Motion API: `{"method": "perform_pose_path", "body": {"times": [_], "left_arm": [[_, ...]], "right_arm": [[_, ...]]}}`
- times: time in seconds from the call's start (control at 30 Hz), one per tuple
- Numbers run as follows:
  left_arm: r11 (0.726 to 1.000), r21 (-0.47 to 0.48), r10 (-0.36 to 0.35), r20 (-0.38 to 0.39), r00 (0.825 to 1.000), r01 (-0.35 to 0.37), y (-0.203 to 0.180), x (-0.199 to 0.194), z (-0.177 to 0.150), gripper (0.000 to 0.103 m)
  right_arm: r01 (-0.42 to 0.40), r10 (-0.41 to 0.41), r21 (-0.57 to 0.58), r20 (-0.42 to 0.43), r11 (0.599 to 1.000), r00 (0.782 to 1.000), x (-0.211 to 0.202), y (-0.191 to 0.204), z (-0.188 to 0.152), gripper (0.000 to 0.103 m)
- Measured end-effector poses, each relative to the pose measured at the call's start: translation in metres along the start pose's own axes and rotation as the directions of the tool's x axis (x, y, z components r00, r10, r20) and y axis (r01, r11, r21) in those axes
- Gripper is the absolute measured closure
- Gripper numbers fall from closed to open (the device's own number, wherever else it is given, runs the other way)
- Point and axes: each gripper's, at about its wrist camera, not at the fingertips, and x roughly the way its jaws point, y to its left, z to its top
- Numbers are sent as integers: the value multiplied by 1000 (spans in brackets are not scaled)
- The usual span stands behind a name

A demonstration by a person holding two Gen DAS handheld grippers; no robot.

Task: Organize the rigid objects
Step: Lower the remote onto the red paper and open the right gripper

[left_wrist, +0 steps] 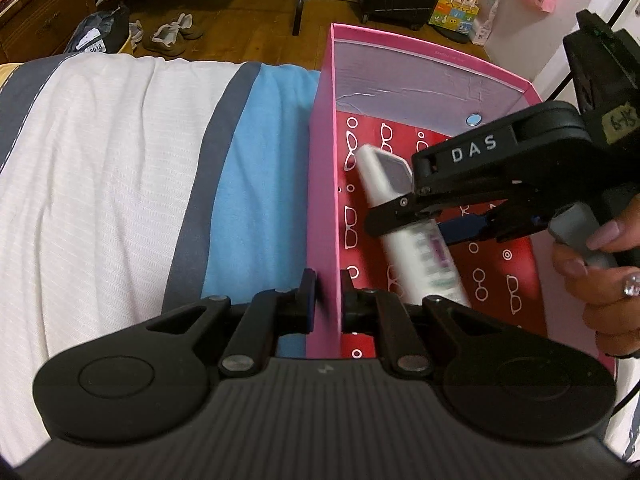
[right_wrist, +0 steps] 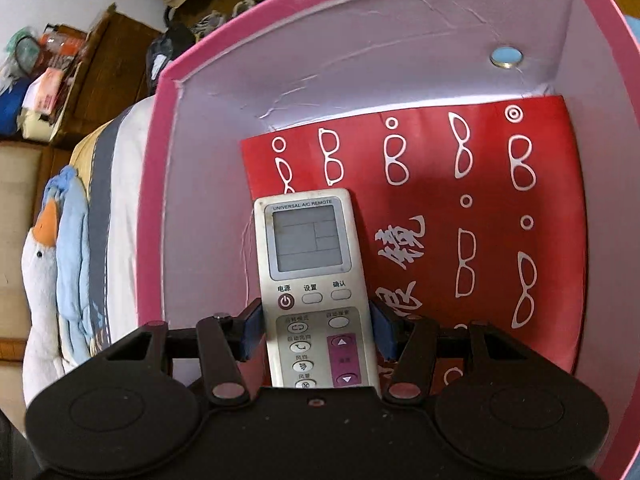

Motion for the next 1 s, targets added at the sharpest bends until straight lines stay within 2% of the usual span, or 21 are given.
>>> {"method": "perform_pose_path", "body": {"times": [0.1,0.17,0.2,0.23,0.33,0.43,0.47,0.63,0.73,0.9,1.0], "left_arm": [[1000,-16,-3,10,1000,3,1,-2,-1,94],[1000,-17,0,15,1000,0,0,-3,-2,94],[1000,-14,2,16,1000,-2,-1,-4,-2,94],[1000,-13,4,16,1000,-4,-1,-5,-3,94],[1000,1,7,20,1000,-7,-1,-8,-3,94],[1000,15,12,22,1000,-12,-3,-10,-2,94],[1000,19,14,28,1000,-15,-4,-12,-1,94],[999,35,32,56,998,-34,-5,-17,0,97],[999,24,35,56,998,-37,-5,-17,0,98],[997,25,67,60,996,-69,-9,-18,0,98],[995,33,91,60,994,-93,-12,-18,-1,99]], "right_arm": [[-87,92,108,-37,990,995,7,-13,2,42],[-95,103,131,-56,987,993,13,-15,1,55],[-77,84,106,-65,991,994,16,-13,-1,70],[-73,79,91,-62,993,995,18,-10,-3,74],[-91,96,83,-61,992,994,20,-7,-6,74],[-69,69,11,-41,998,997,13,0,-8,74],[-63,62,-30,-30,998,998,5,5,-11,74],[-145,146,-171,-3,975,989,-53,22,-26,69],[-164,183,-262,48,951,982,-105,22,-46,68],[-94,164,-338,184,936,969,-189,-15,-76,68],[-17,116,-349,265,937,957,-217,-43,-84,67]]}}
